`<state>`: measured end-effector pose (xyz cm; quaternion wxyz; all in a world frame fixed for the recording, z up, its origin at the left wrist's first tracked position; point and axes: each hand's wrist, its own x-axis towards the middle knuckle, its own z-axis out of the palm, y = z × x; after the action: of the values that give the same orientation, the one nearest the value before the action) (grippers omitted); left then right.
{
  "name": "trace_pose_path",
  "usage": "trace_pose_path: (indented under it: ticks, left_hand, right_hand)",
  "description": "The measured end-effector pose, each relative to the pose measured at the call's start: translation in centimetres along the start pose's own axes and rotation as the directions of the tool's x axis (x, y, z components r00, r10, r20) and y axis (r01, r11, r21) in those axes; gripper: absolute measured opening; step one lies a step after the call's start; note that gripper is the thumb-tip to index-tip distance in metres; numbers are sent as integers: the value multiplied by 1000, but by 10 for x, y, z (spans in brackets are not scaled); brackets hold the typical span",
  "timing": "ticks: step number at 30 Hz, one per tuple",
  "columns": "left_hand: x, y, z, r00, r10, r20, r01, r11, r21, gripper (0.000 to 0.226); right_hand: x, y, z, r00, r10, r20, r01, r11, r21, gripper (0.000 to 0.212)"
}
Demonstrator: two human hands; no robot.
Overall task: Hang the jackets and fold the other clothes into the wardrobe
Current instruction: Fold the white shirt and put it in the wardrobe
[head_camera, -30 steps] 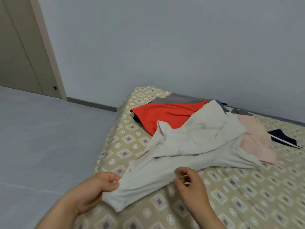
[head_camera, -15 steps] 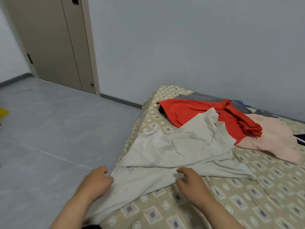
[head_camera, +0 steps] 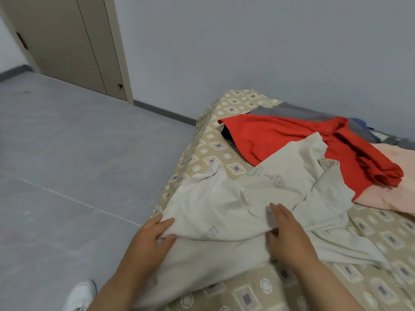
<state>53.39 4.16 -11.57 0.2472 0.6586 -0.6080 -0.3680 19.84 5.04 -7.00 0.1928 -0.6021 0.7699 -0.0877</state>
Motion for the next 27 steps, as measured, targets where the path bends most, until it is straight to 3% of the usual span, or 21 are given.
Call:
trace_pose_path:
  ticks: [3, 5, 7, 10, 14, 16, 19, 21, 22, 24, 26, 27]
  left_hand:
    - [8, 5, 2, 993, 40, -109, -42, 999, -16, 21]
    - [10, 9, 1, 983, 71, -170, -82, 995, -56, 14]
    - [8, 13, -1, 977, 67, -202, -88, 991, -97, 31]
    - [0, 14, -6, 959, 47, -279, -86, 988, -130, 38]
    - [-21, 15, -19, 928, -45, -370, -45, 972, -232, 34]
    - [-32, 13, -30, 876, -139, -462, 3, 959, -283, 30]
    - [-44, -3, -48, 761, -302, -574, 103, 930, -353, 29]
    - [-49, -11, -58, 748, -344, -567, 148, 920, -363, 20]
    - [-52, -12, -61, 762, -342, -550, 170, 925, -339, 13]
    - [-57, -6, -58, 807, -278, -522, 171, 955, -244, 24]
    - [-66, 12, -45, 901, -93, -423, 13, 982, -188, 31]
    - [-73, 25, -36, 950, 16, -311, -67, 986, -153, 37]
  right_hand:
    - [17, 5, -12, 998, -36, -57, 30, 994, -107, 18]
    - [16, 5, -15, 995, -44, -93, 40, 998, -50, 24]
    - [5, -1, -17, 993, -53, -101, 56, 998, 27, 33]
    - [-28, -21, -8, 998, -29, -48, 40, 968, 248, 35]
    - [-76, -62, 12, 981, -40, 190, -70, 840, 538, 38]
    - [-94, -82, 11, 944, -90, 316, -150, 738, 658, 39]
    - [-115, -104, 3, 849, -214, 483, -332, 496, 802, 21]
    - [-128, -111, 4, 824, -243, 512, -381, 430, 818, 11]
    - [-131, -111, 8, 854, -202, 480, -357, 444, 822, 10]
    - [-128, -99, 15, 958, -23, 286, -202, 654, 729, 15]
    - [-119, -81, 17, 997, 45, 68, -69, 910, 409, 23]
    - [-112, -72, 15, 997, 73, 19, -75, 957, 279, 32]
